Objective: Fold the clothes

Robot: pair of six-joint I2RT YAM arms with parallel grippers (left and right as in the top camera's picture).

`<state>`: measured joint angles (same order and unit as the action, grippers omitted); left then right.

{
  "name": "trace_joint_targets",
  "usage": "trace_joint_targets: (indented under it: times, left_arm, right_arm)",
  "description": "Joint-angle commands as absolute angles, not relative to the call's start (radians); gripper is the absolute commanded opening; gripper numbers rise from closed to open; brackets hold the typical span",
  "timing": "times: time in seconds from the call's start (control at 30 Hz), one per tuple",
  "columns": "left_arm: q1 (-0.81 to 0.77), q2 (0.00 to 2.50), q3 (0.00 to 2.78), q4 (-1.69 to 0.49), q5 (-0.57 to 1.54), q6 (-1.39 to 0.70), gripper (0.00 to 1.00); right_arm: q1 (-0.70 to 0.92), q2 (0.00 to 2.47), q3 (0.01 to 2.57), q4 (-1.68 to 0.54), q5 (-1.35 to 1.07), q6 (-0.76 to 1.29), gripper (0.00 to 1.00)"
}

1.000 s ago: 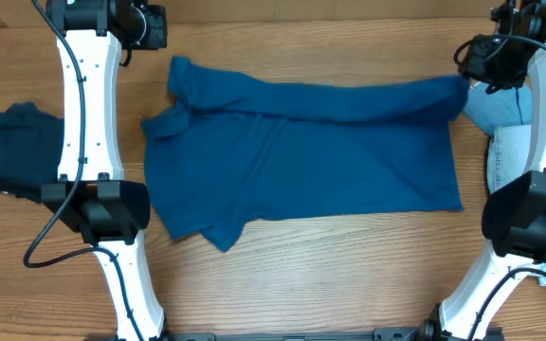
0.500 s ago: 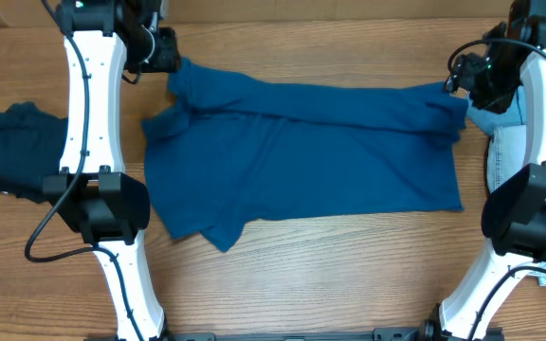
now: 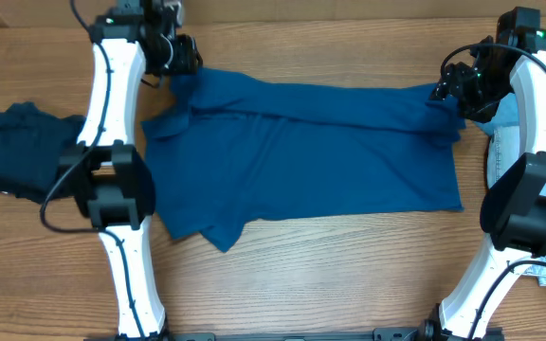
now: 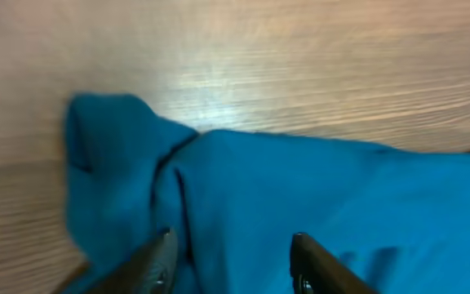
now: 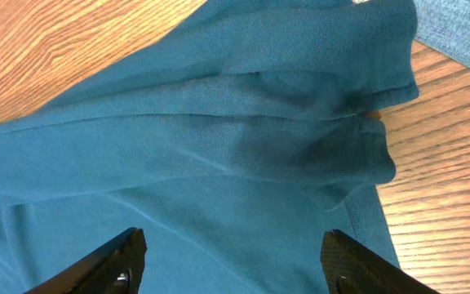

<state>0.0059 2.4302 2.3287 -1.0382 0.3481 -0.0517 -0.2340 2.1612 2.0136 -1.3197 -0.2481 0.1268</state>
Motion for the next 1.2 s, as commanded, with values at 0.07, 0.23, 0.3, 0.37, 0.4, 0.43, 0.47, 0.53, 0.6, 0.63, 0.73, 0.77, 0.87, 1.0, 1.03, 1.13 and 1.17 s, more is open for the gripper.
trace_joint_targets:
  times: [0.07, 0.23, 0.3, 0.37, 0.4, 0.43, 0.47, 0.53, 0.6, 0.63, 0.73, 0.77, 0.87, 1.0, 1.03, 1.13, 1.17]
  left_arm:
    - [-0.018, 2.494, 2.318, -1.013, 0.39, -0.083, 0.43]
    - [-0.02, 2.489, 2.336, -0.99, 0.393, -0.093, 0.04]
    - [-0.01, 2.486, 2.396, -0.998, 0.393, -0.093, 0.04]
    - [0.003, 2.479, 2.5, -1.019, 0.392, -0.093, 0.04]
    - [0.015, 2.47, 2.58, -1.035, 0.389, -0.093, 0.04]
    - [0.023, 2.462, 2.638, -1.044, 0.389, -0.093, 0.04]
    - [0.028, 2.457, 2.679, -1.05, 0.389, -0.093, 0.04]
    - [0.038, 2.439, 2.754, -1.066, 0.39, -0.088, 0.04]
    - [0.038, 2.43, 2.785, -1.103, 0.389, -0.062, 0.04]
    - [0.038, 2.429, 2.791, -1.127, 0.389, -0.044, 0.04]
    - [0.038, 2.429, 2.792, -1.164, 0.385, -0.028, 0.04]
    - [0.038, 2.429, 2.792, -1.164, 0.386, -0.029, 0.04]
    - [0.038, 2.429, 2.792, -1.168, 0.386, -0.029, 0.04]
    - [0.038, 2.429, 2.792, -1.177, 0.386, -0.029, 0.04]
    - [0.038, 2.429, 2.792, -1.178, 0.386, -0.029, 0.04]
    - [0.036, 2.429, 2.792, -1.177, 0.385, -0.028, 0.04]
    - [0.036, 2.429, 2.792, -1.177, 0.385, -0.028, 0.04]
  right_arm:
    - [-0.236, 2.155, 2.016, -1.311, -0.256, 0.127, 0.73]
    - [-0.236, 2.155, 2.016, -1.307, -0.256, 0.127, 0.73]
    - [-0.236, 2.155, 2.016, -1.307, -0.256, 0.127, 0.73]
    - [-0.236, 2.155, 2.016, -1.309, -0.255, 0.127, 0.73]
    - [-0.236, 2.155, 2.016, -1.308, -0.255, 0.127, 0.73]
    - [-0.236, 2.155, 2.016, -1.308, -0.255, 0.127, 0.73]
    - [-0.236, 2.155, 2.016, -1.308, -0.256, 0.127, 0.73]
    - [-0.236, 2.155, 2.016, -1.311, -0.255, 0.124, 0.73]
    - [-0.236, 2.155, 2.015, -1.311, -0.256, 0.124, 0.74]
    - [-0.236, 2.155, 2.015, -1.31, -0.255, 0.124, 0.75]
    - [-0.242, 2.161, 2.015, -1.266, -0.211, 0.123, 0.78]
    - [-0.245, 2.168, 2.015, -1.252, -0.212, 0.123, 0.78]
    - [-0.251, 2.212, 2.015, -1.235, -0.239, 0.096, 0.78]
    - [-0.245, 2.32, 2.015, -1.277, -0.336, 0.061, 0.7]
    - [-0.241, 2.328, 2.015, -1.294, -0.343, 0.045, 0.7]
    - [-0.235, 2.329, 2.015, -1.329, -0.342, 0.04, 0.71]
    - [-0.235, 2.333, 2.015, -1.332, -0.342, 0.04, 0.71]
